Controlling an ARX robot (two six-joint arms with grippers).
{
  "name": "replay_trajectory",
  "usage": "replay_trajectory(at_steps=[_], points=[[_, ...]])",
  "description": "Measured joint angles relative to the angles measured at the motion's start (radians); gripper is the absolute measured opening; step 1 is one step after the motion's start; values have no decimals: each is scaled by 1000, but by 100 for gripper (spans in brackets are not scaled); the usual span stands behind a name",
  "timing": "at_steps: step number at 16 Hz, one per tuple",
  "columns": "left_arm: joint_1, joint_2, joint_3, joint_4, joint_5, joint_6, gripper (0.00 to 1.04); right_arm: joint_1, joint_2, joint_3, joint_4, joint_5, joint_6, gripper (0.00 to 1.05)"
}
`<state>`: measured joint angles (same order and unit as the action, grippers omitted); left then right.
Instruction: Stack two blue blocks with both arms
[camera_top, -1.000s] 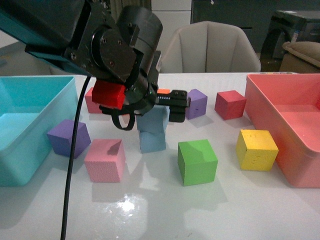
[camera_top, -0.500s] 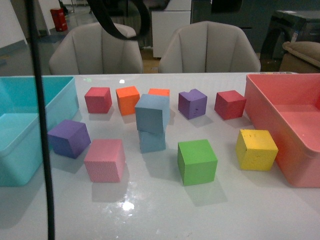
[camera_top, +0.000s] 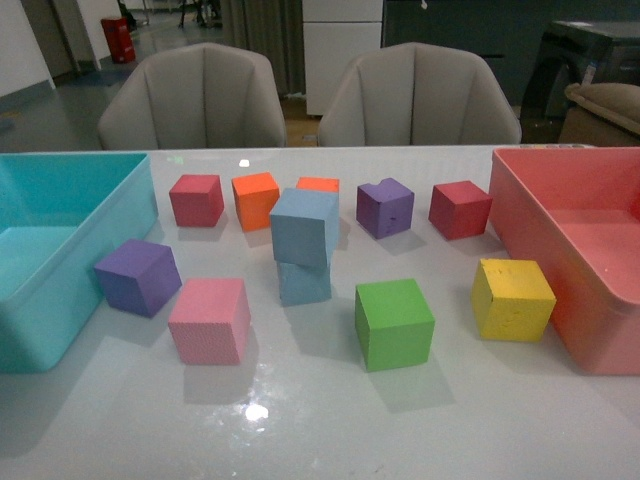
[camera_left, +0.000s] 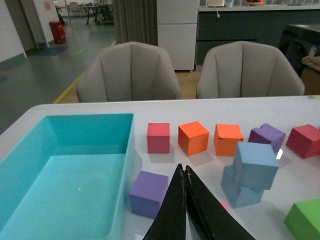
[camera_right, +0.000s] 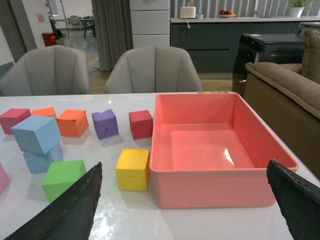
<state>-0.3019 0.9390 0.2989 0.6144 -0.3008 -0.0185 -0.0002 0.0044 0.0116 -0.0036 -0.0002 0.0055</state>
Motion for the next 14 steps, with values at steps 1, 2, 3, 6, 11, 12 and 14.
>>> replay_trajectory(at_steps=[1,2,3,6,11,12,14], points=[[36,-52,-39,0,30,4,2,0,0,0,0,0,0,98],[73,-107,-74,-1,61,4,2,0,0,0,0,0,0,98],[98,-147,-107,-15,91,4,2,0,0,0,0,0,0,98],[165,-266,-179,-65,159,4,2,0,0,0,0,0,0,98],[283,-399,-237,-148,287,5,2,0,0,0,0,0,0,98],[310,-431,-244,-171,283,4,2,0,0,0,0,0,0,98],[298,-497,-257,-214,301,5,2,0,0,0,0,0,0,98]])
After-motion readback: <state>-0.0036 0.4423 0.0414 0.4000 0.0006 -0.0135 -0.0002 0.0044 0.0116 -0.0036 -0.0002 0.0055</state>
